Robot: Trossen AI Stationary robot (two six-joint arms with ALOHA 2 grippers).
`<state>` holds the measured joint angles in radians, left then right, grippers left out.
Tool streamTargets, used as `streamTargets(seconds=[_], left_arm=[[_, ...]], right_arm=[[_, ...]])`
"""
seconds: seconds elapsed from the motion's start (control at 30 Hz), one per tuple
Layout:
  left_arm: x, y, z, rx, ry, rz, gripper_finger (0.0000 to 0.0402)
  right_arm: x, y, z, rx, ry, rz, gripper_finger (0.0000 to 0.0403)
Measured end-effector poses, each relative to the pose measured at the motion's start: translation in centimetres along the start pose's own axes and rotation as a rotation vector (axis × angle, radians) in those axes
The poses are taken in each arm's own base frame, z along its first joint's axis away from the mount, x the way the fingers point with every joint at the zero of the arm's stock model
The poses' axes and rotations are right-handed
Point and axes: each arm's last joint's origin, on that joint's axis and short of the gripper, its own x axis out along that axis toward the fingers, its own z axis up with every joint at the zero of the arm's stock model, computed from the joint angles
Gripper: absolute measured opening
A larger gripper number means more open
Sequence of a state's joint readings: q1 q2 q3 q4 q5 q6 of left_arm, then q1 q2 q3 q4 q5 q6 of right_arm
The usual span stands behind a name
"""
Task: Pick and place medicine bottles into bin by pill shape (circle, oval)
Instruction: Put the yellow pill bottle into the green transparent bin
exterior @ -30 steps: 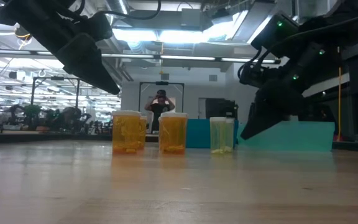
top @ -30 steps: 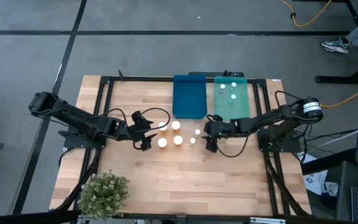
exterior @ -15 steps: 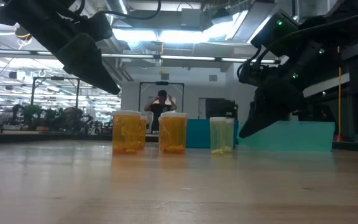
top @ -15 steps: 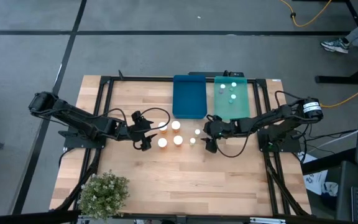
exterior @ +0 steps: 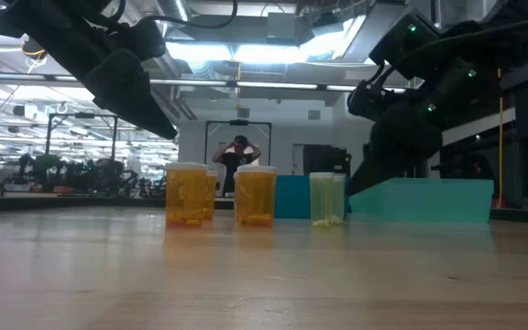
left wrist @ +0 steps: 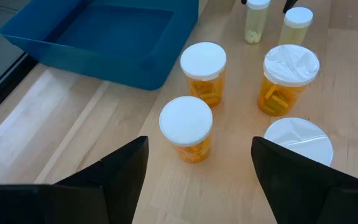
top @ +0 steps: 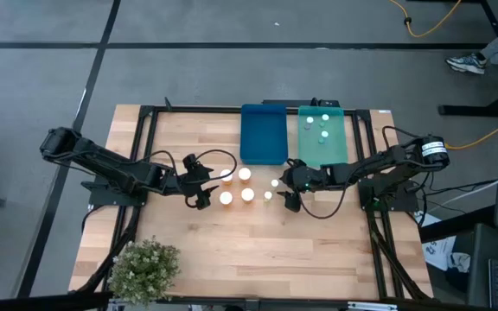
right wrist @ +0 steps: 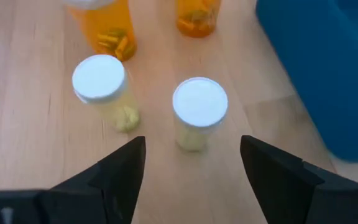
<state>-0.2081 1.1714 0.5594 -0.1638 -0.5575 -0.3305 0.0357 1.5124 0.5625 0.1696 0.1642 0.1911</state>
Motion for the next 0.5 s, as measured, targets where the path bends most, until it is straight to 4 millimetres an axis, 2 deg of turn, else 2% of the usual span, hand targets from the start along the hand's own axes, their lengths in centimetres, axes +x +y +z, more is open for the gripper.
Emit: streamTargets(seconds=[0.5], left_arm=[[0.00, 0.00, 0.00, 0.000, 0.000, 0.000, 0.0277]], right_arm=[[0.50, -0.36, -0.17, -0.013, 0.001, -0.055, 0.0263]])
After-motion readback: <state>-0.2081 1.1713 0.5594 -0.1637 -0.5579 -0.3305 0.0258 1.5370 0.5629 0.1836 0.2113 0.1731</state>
